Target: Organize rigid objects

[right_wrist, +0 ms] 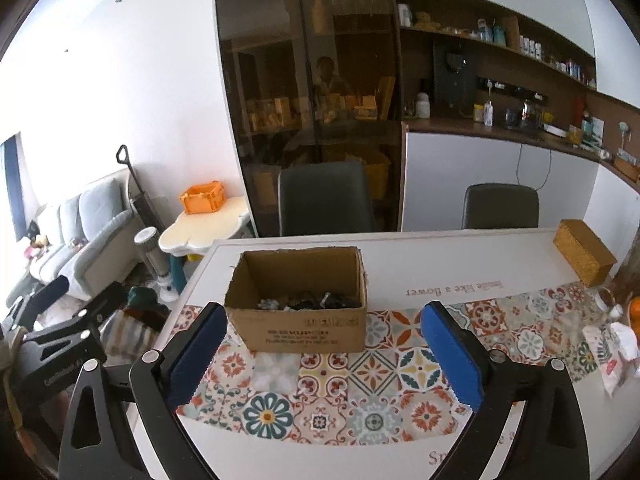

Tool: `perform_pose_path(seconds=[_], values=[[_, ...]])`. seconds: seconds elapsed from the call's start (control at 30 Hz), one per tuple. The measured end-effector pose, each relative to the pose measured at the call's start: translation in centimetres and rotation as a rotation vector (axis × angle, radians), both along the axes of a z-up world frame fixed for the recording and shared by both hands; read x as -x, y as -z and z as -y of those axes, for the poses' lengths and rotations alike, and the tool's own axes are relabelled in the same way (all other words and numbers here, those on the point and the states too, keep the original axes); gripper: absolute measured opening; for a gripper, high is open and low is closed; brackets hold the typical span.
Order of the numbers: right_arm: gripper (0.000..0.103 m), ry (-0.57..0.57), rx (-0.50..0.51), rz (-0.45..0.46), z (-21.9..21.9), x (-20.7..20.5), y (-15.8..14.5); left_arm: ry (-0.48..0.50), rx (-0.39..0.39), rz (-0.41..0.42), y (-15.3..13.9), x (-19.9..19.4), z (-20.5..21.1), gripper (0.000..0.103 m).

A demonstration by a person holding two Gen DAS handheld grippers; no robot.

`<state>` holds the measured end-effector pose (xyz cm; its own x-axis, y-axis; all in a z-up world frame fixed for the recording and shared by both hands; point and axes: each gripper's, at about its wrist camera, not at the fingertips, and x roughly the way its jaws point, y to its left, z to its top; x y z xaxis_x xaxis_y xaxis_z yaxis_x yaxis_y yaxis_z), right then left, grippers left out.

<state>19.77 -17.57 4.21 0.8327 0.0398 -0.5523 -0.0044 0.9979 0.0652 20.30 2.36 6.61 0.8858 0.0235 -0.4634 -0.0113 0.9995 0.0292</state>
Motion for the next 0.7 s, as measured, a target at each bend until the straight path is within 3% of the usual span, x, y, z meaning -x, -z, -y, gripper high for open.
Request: perform_pose_path(seconds=[0.33,0.7], values=[[0.098,0.011,-0.001,0.075,0.1,5.1,-1.4,0.037,-0.008,0.016,-1.3,3.7,0.0,0.103],[0.099,0.019,-0.010,0.137,-0.1,7.2,-2.6,0.047,-0.008,0.054,-2.3,5.5,-0.3,0.103]])
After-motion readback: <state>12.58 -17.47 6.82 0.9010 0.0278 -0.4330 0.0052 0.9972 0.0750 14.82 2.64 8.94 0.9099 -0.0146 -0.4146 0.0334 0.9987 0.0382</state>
